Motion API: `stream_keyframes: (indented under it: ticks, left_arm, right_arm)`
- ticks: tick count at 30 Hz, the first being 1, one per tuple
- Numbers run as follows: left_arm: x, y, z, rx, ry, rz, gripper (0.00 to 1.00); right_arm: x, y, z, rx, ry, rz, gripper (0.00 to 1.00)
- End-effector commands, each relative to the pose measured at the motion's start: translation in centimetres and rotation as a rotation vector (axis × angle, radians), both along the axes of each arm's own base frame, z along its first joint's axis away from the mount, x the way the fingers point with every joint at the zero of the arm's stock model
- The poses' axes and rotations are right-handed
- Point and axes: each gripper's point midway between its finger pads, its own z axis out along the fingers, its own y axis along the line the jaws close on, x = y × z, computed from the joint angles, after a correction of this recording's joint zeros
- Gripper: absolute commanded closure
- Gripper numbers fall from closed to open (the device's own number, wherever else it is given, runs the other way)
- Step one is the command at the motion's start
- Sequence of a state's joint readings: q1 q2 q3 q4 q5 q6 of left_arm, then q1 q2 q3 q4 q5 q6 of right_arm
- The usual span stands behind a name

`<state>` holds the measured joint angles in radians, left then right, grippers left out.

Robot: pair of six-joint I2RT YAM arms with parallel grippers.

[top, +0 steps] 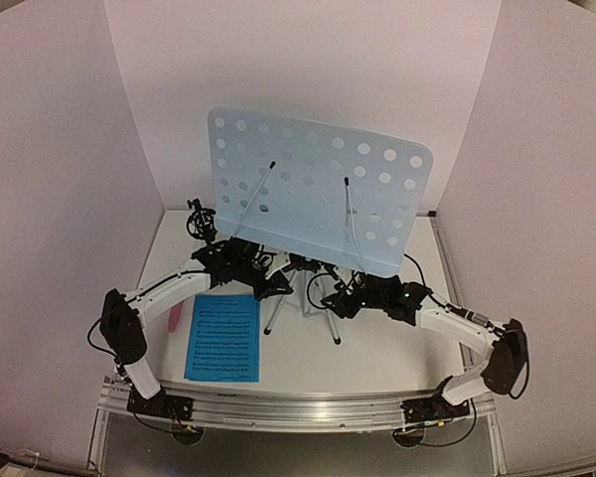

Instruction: Set up the instrument practice props

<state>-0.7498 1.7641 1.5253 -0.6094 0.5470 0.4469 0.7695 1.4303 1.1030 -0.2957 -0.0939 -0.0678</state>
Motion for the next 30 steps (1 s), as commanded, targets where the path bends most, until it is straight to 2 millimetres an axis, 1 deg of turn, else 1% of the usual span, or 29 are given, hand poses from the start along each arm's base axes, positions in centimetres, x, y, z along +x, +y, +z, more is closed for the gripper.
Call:
stream_keyframes:
  ticks: [1,5,8,12,14,15,16,21,22,25,28,30]
  left_arm:
    - [1.1,2.4,-2.4,0.136,-0.015,0.065,1.00]
    - [1.1,2.4,-2.6,0.135,-0.021,0.062,1.00]
    - [1.1,2.2,-2.7,0.124,-0.030,0.059,1.00]
    - [1.1,1.9,-3.0,0.098,-0.040,0.064,1.00]
    - [1.3,1.5,-2.8,0.071,-0.033,0.074,1.00]
    - [1.2,1.4,-2.8,0.060,-0.027,0.074,1.00]
    - [1.1,1.3,-2.7,0.048,-0.023,0.073,1.00]
    - [1.0,1.2,-2.8,0.039,-0.018,0.070,1.00]
    - [0.9,1.2,-2.9,0.040,-0.016,0.070,1.00]
    - [0.6,1.2,-3.1,0.037,-0.007,0.061,1.00]
    - [0.4,1.3,-3.7,0.035,0.000,0.061,1.00]
    - [0.5,1.2,-4.2,0.027,-0.006,0.061,0.97]
  right_arm:
    - [1.1,2.7,-0.9,0.077,0.006,-0.017,0.39]
    - [1.6,3.6,-1.8,0.093,0.014,-0.035,0.44]
    - [1.6,3.7,-2.7,0.077,0.013,-0.030,0.54]
    - [1.6,3.6,-3.4,0.069,-0.010,-0.029,0.56]
    - [1.9,3.9,-2.8,0.115,-0.042,-0.044,0.58]
    - [2.0,3.8,-2.9,0.137,-0.054,-0.055,0.60]
    - [2.2,3.9,-2.5,0.168,-0.078,-0.065,0.61]
    - [2.4,3.6,-2.8,0.191,-0.112,-0.091,0.71]
    - [2.3,3.7,-3.0,0.191,-0.113,-0.089,0.74]
    - [2.3,3.7,-3.0,0.200,-0.120,-0.090,0.85]
    - [2.5,3.6,-2.9,0.193,-0.134,-0.098,0.96]
    - [2.3,3.7,-3.0,0.189,-0.136,-0.088,1.00]
